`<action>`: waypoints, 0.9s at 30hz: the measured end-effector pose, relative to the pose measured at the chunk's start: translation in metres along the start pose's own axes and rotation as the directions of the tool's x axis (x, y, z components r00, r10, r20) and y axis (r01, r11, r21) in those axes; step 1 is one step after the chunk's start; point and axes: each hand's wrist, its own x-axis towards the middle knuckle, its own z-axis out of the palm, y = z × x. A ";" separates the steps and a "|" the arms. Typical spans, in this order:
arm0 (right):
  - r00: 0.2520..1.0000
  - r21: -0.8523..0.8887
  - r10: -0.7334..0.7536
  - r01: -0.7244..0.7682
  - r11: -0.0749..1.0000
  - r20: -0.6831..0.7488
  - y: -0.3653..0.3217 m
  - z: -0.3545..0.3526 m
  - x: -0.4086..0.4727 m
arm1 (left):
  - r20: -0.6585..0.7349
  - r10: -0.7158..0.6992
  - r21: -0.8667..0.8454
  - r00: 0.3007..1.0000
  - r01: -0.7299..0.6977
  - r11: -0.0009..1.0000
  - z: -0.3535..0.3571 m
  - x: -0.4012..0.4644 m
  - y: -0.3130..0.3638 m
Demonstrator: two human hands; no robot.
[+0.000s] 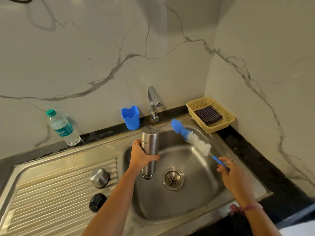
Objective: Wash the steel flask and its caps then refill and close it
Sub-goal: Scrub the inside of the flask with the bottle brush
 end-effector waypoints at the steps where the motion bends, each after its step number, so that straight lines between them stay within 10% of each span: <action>1: 0.999 -0.023 -0.015 0.014 1.000 -0.038 0.000 0.000 0.001 | 0.004 -0.001 0.010 1.000 0.001 1.000 0.000 0.001 0.000; 9: 0.995 -0.203 0.011 -0.030 0.979 -0.096 0.005 0.000 0.008 | 0.073 0.005 0.061 0.997 -0.010 0.998 0.008 0.017 0.000; 27: 0.993 0.041 0.095 -0.092 0.995 -0.066 0.004 0.033 0.025 | 0.308 0.155 0.196 0.939 -0.222 0.955 0.037 0.090 0.061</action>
